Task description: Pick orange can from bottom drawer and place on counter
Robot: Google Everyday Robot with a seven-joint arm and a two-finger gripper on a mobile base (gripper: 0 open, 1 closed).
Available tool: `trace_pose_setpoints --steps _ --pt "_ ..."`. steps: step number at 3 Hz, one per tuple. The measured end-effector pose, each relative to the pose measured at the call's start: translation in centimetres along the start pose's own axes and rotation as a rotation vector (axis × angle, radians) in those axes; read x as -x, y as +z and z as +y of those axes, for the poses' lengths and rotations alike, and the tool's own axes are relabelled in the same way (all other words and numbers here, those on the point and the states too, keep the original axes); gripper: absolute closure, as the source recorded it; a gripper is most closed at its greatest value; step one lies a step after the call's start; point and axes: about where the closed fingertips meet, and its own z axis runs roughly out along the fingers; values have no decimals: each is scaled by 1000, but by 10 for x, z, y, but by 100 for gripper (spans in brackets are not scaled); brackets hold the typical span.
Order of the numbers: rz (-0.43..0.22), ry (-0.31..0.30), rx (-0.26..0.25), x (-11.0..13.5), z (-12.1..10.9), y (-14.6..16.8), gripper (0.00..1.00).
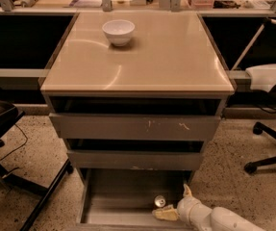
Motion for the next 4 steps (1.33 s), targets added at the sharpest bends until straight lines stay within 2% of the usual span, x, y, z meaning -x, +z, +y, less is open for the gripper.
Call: trace_pose_setpoints --steps 1,2,3,4 --pt "-25 34 54 -4 6 17 0" --pt "-79 108 158 -8 14 58 0" --pt "-128 160 191 -13 11 84 0" --pt "-172 191 154 -20 -3 94 0"
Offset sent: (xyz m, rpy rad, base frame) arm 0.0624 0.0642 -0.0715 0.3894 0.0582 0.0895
